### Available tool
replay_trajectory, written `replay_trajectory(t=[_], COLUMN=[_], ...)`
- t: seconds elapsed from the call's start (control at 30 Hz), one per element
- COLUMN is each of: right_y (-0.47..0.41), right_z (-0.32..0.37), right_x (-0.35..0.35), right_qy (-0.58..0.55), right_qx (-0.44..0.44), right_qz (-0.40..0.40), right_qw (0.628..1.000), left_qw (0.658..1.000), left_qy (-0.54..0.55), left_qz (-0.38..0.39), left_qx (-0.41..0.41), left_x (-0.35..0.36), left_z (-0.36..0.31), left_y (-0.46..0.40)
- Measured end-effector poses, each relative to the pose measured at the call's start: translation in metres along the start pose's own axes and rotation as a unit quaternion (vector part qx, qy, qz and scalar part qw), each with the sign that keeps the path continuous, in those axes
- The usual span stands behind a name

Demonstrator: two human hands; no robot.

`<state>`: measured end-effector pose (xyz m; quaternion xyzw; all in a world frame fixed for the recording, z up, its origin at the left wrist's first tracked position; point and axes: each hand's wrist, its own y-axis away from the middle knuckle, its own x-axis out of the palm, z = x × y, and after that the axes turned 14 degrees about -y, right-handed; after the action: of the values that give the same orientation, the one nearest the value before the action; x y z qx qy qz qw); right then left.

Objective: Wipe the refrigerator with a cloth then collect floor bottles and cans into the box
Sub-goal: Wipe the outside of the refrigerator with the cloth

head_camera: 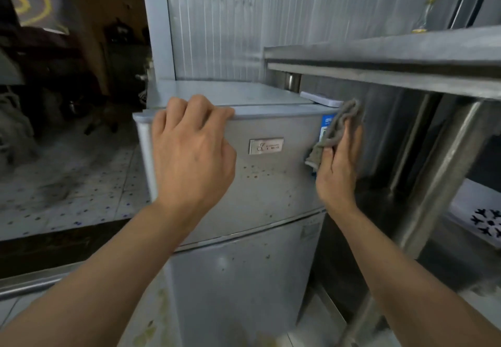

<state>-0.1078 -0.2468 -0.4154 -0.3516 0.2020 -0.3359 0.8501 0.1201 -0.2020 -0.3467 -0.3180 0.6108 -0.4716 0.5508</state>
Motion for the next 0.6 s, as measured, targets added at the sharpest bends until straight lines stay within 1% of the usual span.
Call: replay_trajectory(t=[0.1,0.23,0.33,0.43,0.5,0.6], right_y=[0.04,0.074,0.093,0.093,0.073,0.032], right_z=[-0.027,-0.05,-0.054,-0.047,-0.036,-0.011], right_x=[0.008,0.012,0.013,0.013,0.011,0.009], right_qy=[0.004,0.031,0.082,0.09,0.091,0.078], right_qx=[0.029,0.026,0.033,0.03,0.002,-0.067], right_qz=[0.007,0.016,0.032,0.038,0.038,0.022], right_qw=[1.0,0.999,0.996,0.995,0.995,0.994], left_qw=[1.0,0.999,0.999,1.0,1.0,1.0], left_qy=[-0.013,-0.02,-0.022,-0.026,-0.027,-0.026], left_qz=[-0.018,-0.026,-0.023,-0.015,-0.011,-0.017], left_qx=[-0.006,-0.004,-0.004,-0.007,-0.005,-0.002], left_x=[0.004,0.005,0.004,0.002,0.002,0.003], left_z=[-0.003,-0.005,-0.005,-0.007,-0.008,-0.008], left_y=[0.002,0.003,0.004,0.004,0.003,0.003])
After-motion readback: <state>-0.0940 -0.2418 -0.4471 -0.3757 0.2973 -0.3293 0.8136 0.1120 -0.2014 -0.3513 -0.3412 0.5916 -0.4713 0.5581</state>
